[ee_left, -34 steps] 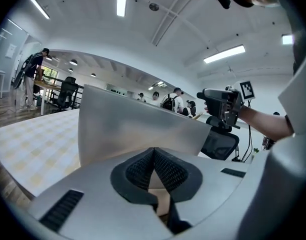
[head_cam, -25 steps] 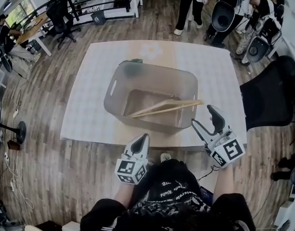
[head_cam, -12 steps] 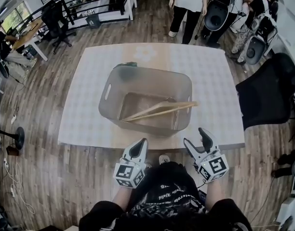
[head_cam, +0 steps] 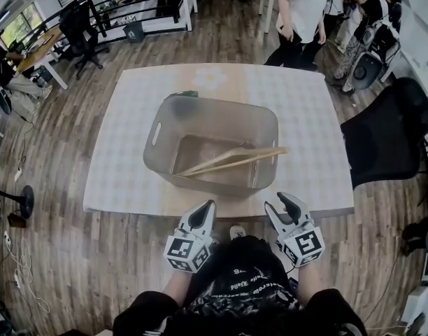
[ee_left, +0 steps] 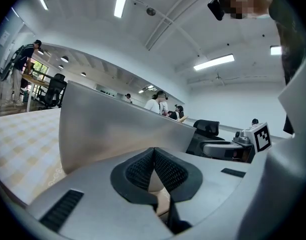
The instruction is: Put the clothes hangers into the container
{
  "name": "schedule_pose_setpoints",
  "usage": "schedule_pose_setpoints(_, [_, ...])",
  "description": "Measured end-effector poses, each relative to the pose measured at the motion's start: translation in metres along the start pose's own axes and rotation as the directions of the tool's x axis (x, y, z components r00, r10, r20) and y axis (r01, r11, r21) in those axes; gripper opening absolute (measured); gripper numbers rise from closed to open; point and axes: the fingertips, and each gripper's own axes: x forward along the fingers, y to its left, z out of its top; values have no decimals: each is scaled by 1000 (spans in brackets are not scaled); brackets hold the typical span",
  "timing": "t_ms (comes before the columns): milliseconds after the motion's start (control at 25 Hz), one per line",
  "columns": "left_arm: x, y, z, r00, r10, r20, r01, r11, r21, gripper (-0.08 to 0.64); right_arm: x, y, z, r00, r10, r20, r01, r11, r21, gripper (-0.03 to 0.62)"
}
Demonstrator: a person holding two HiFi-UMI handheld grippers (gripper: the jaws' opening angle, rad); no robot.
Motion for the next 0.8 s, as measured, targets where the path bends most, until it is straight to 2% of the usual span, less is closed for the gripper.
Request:
schedule_pose_setpoints(160, [2, -2, -1, 1000, -18, -9, 18, 1000, 12, 20, 2, -3, 1, 1000, -20, -7, 20, 1000, 9, 90])
schedule_pose_setpoints(280, [4, -6, -2, 999, -36, -15, 36, 999, 9, 20, 1, -3, -2, 999, -5, -41, 6, 999, 33, 11])
schedule_pose_setpoints(480, [8, -16, -4, 994, -103, -28, 103, 995, 8, 20, -1, -8, 1, 999, -8, -51, 10, 999, 44, 9])
schedule_pose_setpoints(640, [10, -15, -3, 995, -93, -24, 94, 995, 19, 20, 2, -5, 2, 998, -17, -57, 18, 1000, 16, 8])
schedule_pose_setpoints(800, [5, -11, 2, 997, -69, -17, 70, 997, 23, 20, 2, -9, 6, 997, -59, -50, 59, 998, -2, 8])
